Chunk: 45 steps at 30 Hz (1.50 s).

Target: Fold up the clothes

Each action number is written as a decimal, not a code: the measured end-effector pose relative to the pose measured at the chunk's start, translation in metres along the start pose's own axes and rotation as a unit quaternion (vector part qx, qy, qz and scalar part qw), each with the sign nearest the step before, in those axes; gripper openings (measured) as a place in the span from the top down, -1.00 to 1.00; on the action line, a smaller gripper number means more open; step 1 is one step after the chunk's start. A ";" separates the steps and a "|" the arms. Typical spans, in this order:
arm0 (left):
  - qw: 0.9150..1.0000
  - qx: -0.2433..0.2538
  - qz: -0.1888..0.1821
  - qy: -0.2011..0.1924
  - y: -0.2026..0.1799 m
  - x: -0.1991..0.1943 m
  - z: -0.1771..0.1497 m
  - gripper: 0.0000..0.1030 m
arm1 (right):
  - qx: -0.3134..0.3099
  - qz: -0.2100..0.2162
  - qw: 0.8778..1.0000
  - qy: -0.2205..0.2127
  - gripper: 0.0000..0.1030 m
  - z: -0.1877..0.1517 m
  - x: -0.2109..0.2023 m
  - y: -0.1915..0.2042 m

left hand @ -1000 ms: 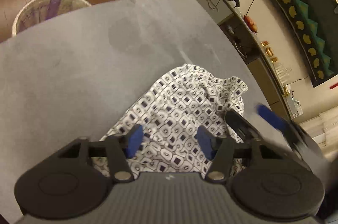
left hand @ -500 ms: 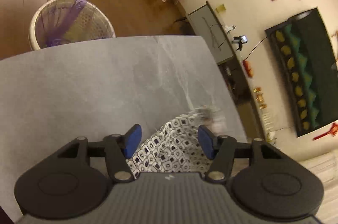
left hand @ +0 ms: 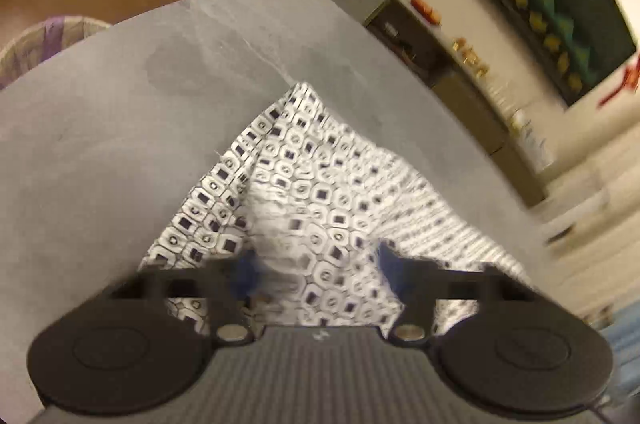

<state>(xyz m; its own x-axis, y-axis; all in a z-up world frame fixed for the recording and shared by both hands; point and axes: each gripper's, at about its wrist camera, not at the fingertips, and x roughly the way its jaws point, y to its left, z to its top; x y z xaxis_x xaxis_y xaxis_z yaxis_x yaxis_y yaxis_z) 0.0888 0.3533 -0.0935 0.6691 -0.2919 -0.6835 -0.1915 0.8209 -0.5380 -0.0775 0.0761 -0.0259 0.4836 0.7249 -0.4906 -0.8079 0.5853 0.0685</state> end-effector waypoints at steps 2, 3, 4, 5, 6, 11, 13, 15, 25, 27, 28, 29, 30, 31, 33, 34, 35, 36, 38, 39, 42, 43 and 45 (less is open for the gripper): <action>1.000 -0.005 -0.001 -0.025 0.002 -0.012 0.000 0.89 | -0.011 -0.032 0.999 0.015 -0.08 -0.011 -0.024 -0.013; 0.999 -0.019 -0.019 -0.045 0.008 -0.026 0.000 0.89 | -0.021 -0.043 0.998 0.030 -0.19 -0.019 -0.029 -0.019; 0.997 -0.032 -0.037 -0.065 0.014 -0.040 0.001 0.89 | -0.031 -0.053 0.997 0.045 -0.22 -0.028 -0.034 -0.025; 0.995 -0.048 -0.046 -0.076 0.021 -0.050 0.001 0.89 | -0.040 -0.055 0.996 0.060 -0.27 -0.037 -0.031 -0.027; 0.995 -0.069 -0.031 -0.066 0.030 -0.047 0.001 0.89 | -0.048 -0.058 0.994 0.074 -0.28 -0.046 -0.028 -0.028; 0.994 -0.102 -0.017 -0.030 0.043 -0.043 -0.004 0.89 | -0.066 -0.054 0.990 0.112 0.19 -0.070 -0.004 -0.033; 0.993 -0.107 -0.020 -0.036 0.043 -0.050 -0.004 0.89 | -0.077 -0.061 0.989 0.108 0.75 -0.066 0.004 -0.035; 0.991 -0.115 -0.034 -0.058 0.043 -0.064 -0.002 0.89 | -0.089 -0.068 0.988 0.104 1.00 -0.062 0.012 -0.037; 0.994 -0.062 0.091 0.003 0.038 -0.050 -0.013 0.85 | -0.102 -0.014 0.988 0.114 1.00 -0.072 -0.011 -0.021; 0.993 -0.051 0.108 0.000 0.034 -0.051 -0.015 0.84 | -0.105 -0.011 0.986 0.126 1.00 -0.079 -0.004 -0.019; 0.992 -0.047 0.116 -0.002 0.032 -0.052 -0.016 0.84 | -0.110 -0.011 0.986 0.121 1.00 -0.081 -0.002 -0.019; 0.991 -0.040 0.125 -0.005 0.028 -0.053 -0.017 0.84 | -0.117 -0.012 0.986 0.122 1.00 -0.080 -0.003 -0.020; 0.990 -0.026 0.137 -0.006 0.023 -0.053 -0.018 0.83 | -0.124 -0.012 0.985 0.123 1.00 -0.079 -0.004 -0.021; 0.989 -0.012 0.148 -0.007 0.018 -0.053 -0.019 0.83 | -0.130 -0.012 0.984 0.124 1.00 -0.078 -0.006 -0.021; 0.983 0.033 0.183 -0.010 0.004 -0.051 -0.024 0.82 | -0.188 -0.032 0.974 0.118 1.00 -0.084 -0.006 -0.011; 0.977 0.062 0.204 -0.012 -0.004 -0.050 -0.027 0.81 | -0.220 -0.044 0.968 0.117 1.00 -0.088 -0.006 -0.004; 0.969 0.095 0.227 -0.013 -0.013 -0.046 -0.031 0.80 | -0.257 -0.060 0.957 0.117 1.00 -0.093 -0.002 0.004; 0.959 0.128 0.252 -0.016 -0.022 -0.042 -0.036 0.78 | -0.295 -0.076 0.945 0.117 1.00 -0.098 0.001 0.013; 0.941 0.176 0.289 -0.025 -0.036 -0.039 -0.042 0.71 | -0.372 -0.109 0.914 0.117 1.00 -0.108 0.006 0.030; 0.937 0.179 0.297 -0.038 -0.038 -0.043 -0.041 0.67 | -0.399 -0.120 0.902 0.117 1.00 -0.113 0.008 0.035; 0.927 0.174 0.319 -0.092 -0.042 -0.065 -0.035 0.55 | -0.408 -0.120 0.898 0.114 0.99 -0.115 0.007 0.034; 0.923 0.170 0.326 -0.114 -0.045 -0.074 -0.032 0.48 | -0.370 -0.095 0.916 0.120 0.96 -0.105 -0.001 0.025; 0.919 0.167 0.325 -0.150 -0.050 -0.086 -0.026 0.42 | -0.240 -0.036 0.964 0.109 0.30 -0.078 -0.036 -0.006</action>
<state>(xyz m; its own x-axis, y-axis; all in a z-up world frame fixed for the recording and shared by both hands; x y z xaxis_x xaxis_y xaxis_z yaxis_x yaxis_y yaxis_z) 0.0218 0.3243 -0.0206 0.6688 0.4198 -0.6136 -0.4232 0.8935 0.1500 -0.1160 0.0185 -0.0765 0.5043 0.5642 -0.6537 -0.8629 0.3585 -0.3563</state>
